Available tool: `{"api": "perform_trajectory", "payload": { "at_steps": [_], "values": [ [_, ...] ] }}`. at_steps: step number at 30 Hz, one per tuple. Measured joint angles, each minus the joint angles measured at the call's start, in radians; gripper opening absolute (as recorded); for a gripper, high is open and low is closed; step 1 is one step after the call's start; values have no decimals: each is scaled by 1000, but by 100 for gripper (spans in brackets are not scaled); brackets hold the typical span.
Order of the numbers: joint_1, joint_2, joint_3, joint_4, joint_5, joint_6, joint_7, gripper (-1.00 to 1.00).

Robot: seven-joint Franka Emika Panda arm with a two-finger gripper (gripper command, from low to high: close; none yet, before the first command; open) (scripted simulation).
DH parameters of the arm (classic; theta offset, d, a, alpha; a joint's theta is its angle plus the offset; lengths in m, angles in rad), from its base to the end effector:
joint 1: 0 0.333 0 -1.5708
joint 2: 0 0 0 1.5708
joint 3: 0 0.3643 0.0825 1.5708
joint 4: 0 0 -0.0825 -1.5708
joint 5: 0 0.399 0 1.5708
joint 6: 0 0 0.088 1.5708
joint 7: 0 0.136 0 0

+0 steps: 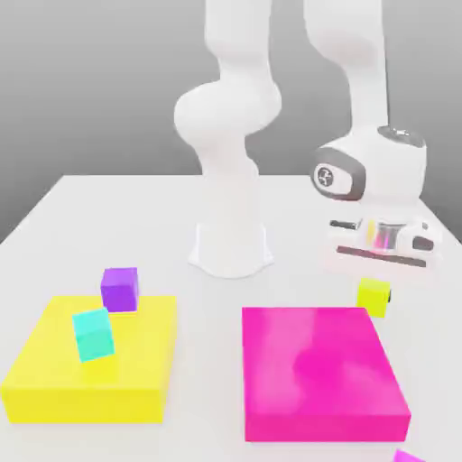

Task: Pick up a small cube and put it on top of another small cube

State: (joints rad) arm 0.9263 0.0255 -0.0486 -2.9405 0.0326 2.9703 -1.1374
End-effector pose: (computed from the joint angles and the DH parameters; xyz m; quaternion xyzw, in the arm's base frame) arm 0.2134 0.2534 0.1810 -0.5474 -0.8368 -0.0024 0.0019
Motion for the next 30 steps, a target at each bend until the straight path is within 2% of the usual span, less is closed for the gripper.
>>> {"api": "perform_trajectory", "payload": {
  "at_steps": [6,30],
  "values": [
    [-51,-106,-20,-12,-49,-98,47,-100],
    [-797,-301,-535,269,-264,-543,273,-100]
  ]
}}
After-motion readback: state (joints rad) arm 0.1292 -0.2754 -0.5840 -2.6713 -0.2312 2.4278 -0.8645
